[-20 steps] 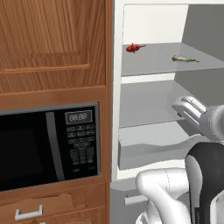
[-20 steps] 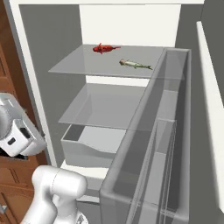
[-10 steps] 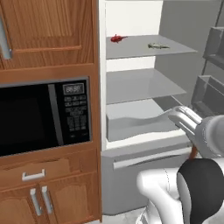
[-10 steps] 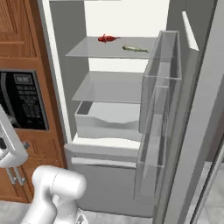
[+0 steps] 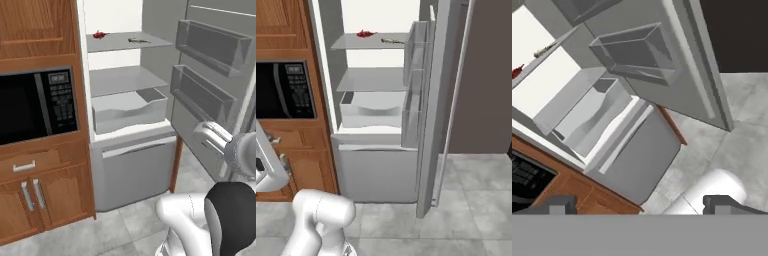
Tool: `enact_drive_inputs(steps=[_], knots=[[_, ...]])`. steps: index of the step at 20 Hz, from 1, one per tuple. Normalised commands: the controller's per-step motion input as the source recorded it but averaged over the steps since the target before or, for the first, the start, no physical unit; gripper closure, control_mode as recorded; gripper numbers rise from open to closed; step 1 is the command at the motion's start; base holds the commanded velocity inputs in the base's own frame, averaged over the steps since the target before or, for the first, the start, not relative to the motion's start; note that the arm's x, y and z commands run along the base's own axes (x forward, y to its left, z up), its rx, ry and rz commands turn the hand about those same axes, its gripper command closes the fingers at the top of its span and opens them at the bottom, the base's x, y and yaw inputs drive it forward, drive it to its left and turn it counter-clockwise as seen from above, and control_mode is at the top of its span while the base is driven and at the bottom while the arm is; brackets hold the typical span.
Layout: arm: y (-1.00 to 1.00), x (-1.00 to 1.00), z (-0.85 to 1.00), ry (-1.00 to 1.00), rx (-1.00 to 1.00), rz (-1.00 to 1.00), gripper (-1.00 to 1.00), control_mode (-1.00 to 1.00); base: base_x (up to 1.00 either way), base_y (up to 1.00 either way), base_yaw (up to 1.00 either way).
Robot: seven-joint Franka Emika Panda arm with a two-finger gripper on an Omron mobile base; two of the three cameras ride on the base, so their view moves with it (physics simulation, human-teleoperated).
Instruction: Place the fish on the counter behind the older fish on the same shelf of the fridge to maintain FIFO order. Close the fridge door when finished.
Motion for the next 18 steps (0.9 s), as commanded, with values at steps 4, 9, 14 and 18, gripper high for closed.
enact_drive_inputs(steps=[4,9,14,18], knots=[[0.0,0.0,0.0,0.0,0.0,0.0,-1.0,1.0,-1.0,0.0,-0.37],[0.0,0.0,0.0,0.0,0.0,0.0,-1.0,1.0,-0.66,-0.09,-0.52],[0.0,0.0,0.0,0.0,0.0,0.0,-1.0,1.0,0.01,-0.61,-0.53],[0.0,0.0,0.0,0.0,0.0,0.0,-1.0,1.0,0.54,-1.0,-0.26]])
